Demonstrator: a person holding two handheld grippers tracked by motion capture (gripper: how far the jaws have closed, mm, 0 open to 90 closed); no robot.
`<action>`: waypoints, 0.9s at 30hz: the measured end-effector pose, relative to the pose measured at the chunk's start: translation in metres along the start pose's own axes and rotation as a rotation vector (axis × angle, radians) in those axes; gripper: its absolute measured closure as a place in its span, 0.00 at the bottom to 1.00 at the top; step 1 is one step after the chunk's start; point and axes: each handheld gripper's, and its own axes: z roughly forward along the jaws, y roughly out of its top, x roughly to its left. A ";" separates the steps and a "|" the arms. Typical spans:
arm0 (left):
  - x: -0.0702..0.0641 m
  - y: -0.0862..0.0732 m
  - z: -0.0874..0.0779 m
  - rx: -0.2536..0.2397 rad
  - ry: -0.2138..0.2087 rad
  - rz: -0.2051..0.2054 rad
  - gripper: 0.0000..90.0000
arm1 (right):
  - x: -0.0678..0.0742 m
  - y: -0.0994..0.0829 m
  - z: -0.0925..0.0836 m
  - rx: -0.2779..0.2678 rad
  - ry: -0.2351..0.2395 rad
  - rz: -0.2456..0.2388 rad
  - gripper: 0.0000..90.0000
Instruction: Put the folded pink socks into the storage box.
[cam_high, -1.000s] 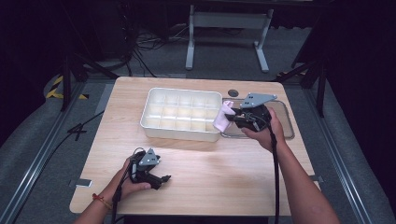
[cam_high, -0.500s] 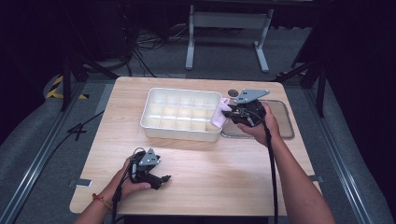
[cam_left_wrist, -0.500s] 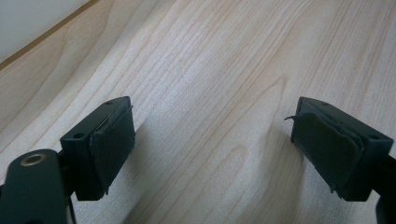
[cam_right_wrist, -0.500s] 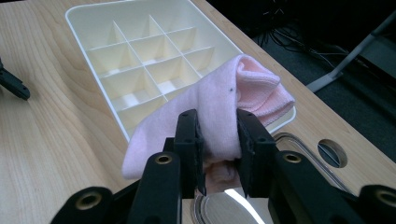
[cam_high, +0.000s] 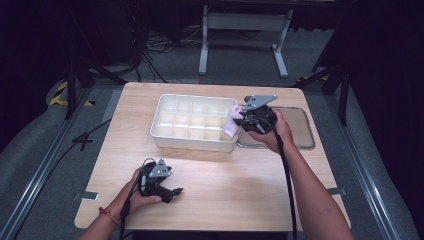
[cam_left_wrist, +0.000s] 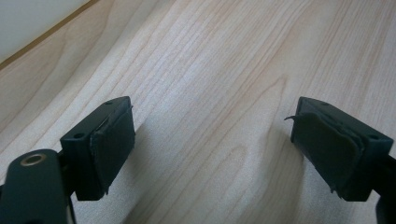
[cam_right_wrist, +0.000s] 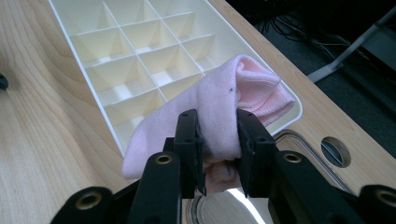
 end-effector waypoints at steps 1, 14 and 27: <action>0.000 0.000 0.000 0.000 0.000 0.000 0.15 | 0.001 0.001 0.001 0.005 -0.001 -0.004 0.80; 0.000 0.000 0.000 0.001 0.000 0.000 0.15 | 0.005 0.001 0.021 0.074 -0.012 -0.040 0.80; 0.000 0.000 0.000 0.000 0.001 0.000 0.15 | 0.011 -0.004 0.036 0.129 -0.036 -0.087 0.80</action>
